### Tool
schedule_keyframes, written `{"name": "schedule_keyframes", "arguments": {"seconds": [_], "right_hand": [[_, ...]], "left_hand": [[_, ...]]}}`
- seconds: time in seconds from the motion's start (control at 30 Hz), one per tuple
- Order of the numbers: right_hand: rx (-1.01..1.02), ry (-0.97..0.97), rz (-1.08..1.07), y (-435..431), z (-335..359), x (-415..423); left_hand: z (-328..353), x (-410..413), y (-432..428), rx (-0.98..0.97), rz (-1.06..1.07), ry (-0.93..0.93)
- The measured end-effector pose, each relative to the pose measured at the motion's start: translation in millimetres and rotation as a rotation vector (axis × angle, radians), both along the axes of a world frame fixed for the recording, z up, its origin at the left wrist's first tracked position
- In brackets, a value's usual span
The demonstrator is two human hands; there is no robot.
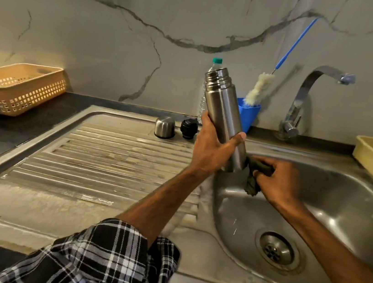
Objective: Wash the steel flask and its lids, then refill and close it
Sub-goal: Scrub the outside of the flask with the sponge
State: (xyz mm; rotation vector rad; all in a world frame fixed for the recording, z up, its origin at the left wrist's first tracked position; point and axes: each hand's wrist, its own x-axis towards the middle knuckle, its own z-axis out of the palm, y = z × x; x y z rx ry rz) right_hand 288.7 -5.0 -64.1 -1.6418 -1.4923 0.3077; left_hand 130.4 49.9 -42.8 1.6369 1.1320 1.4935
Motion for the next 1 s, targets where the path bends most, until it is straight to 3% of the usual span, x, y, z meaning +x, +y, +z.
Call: {"name": "schedule_keyframes", "arguments": {"seconds": [0.37,0.7,1.0], "right_hand": [[-0.042,0.072,-0.012,-1.9,9.5,-3.4],[0.045,0.242,-0.208,16.0,22.0,-28.2],[-0.018,0.141,-0.155,14.1,7.7,-30.8]], "left_hand": [[11.8,-10.0,2.8,0.059,-0.008,-0.026],[13.6,-18.7,5.3,0.087,0.017,-0.063],[15.1,-20.2,7.3,0.105,0.048,-0.033]]}}
